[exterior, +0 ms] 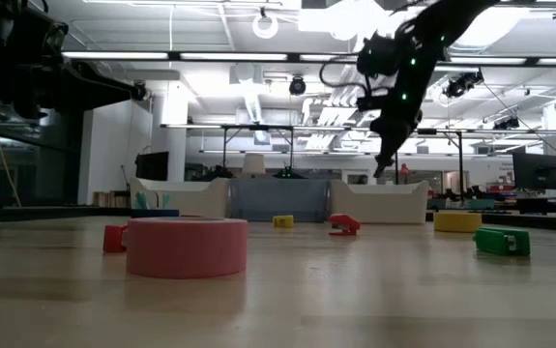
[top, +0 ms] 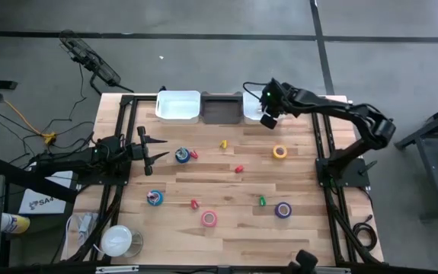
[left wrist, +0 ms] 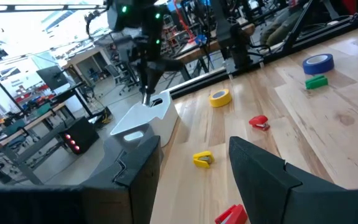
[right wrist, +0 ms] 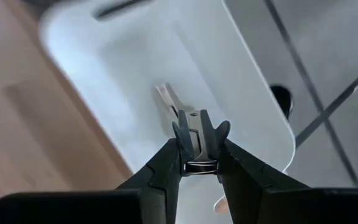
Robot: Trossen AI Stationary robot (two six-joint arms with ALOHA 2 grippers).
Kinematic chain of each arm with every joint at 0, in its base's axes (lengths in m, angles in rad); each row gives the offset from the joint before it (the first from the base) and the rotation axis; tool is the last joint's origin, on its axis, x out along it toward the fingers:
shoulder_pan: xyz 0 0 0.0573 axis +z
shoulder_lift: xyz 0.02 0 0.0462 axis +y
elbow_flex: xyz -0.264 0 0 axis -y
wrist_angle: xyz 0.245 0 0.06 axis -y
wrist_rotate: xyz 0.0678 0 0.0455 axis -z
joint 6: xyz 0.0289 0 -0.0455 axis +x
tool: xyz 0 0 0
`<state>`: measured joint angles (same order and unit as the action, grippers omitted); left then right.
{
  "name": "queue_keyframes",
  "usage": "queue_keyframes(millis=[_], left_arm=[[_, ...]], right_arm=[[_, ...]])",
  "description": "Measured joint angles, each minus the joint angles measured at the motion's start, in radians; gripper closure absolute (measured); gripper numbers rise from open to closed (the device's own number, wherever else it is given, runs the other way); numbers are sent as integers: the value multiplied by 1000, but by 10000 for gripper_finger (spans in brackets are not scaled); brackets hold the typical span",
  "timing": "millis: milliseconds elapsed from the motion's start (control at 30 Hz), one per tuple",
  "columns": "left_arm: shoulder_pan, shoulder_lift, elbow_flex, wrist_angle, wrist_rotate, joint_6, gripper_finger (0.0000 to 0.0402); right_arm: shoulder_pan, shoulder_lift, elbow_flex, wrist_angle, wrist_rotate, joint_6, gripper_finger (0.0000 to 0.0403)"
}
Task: Pick and place Stapler, Stapler remover, tape
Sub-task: Put the black staple remover into the right white bin
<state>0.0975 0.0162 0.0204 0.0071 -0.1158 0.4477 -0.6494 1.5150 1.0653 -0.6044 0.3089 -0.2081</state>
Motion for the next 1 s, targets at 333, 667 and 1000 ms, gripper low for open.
queue_keyframes(millis=[333,667,1000], left_arm=[[0,0,0,0,0,0,215],[0,0,0,0,0,0,215],[0,0,0,0,0,0,215]], right_arm=[[-91,138,0,4,-28,310,315],[-137,141,0,39,-91,682,315],[-136,141,0,53,-123,733,276]])
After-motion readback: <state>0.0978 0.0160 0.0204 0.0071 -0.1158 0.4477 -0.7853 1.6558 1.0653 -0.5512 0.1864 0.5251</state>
